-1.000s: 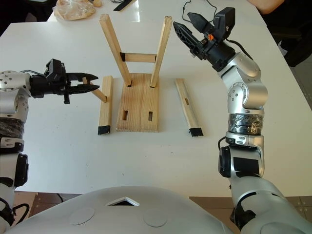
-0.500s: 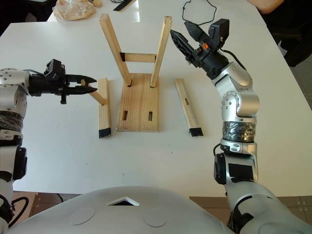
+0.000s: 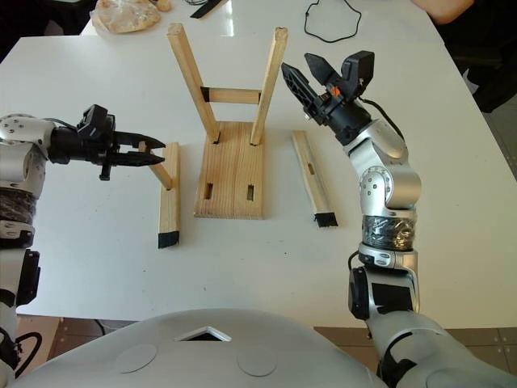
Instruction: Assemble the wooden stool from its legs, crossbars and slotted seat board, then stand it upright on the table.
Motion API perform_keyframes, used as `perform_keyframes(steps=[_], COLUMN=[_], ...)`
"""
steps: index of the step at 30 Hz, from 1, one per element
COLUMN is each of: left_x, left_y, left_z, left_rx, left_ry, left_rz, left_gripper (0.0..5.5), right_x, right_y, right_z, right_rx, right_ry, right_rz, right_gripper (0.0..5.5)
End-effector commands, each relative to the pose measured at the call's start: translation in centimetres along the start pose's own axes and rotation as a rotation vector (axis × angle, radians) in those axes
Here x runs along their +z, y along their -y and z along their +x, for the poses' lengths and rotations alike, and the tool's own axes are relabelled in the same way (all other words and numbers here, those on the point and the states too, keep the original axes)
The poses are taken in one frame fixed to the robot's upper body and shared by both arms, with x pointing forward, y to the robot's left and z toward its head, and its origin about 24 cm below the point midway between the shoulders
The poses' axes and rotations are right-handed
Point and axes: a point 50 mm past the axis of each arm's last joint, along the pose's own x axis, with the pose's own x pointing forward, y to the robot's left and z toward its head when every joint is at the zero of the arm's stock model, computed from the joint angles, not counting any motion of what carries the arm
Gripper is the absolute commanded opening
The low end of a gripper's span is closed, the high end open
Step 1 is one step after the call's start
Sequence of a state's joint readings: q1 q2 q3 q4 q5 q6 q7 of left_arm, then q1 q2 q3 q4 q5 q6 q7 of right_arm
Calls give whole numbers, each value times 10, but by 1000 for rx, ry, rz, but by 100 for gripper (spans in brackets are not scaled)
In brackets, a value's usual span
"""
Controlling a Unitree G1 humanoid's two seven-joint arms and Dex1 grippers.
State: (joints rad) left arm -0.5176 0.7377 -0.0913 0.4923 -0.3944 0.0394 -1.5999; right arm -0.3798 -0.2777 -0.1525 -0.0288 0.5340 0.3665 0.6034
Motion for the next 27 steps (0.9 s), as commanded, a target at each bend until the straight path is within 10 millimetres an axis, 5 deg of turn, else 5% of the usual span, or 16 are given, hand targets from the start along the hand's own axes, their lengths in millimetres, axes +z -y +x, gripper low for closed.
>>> perform_keyframes(steps=[1, 12, 18, 22, 27], left_x=[-49, -34, -1, 2, -12], left_y=[23, 3, -2, 18, 44], left_z=[9, 2, -22, -40, -56], left_rx=[-30, 115, 262, 340, 564], left_ry=[-157, -151, -253, -272, -154], left_rz=[-146, -96, 96, 99, -113], left_gripper=[132, 133, 248, 265, 265], right_x=[-2, 1, -12, -21, -28], right_y=[-1, 4, 1, -7, -4], right_z=[-2, 0, -15, -21, -31], right_rx=[-22, -55, -137, -163, -230], right_ry=[-6, 14, 28, 26, 21], right_rz=[19, 21, 62, 90, 106], right_gripper=[302, 302, 302, 302, 302])
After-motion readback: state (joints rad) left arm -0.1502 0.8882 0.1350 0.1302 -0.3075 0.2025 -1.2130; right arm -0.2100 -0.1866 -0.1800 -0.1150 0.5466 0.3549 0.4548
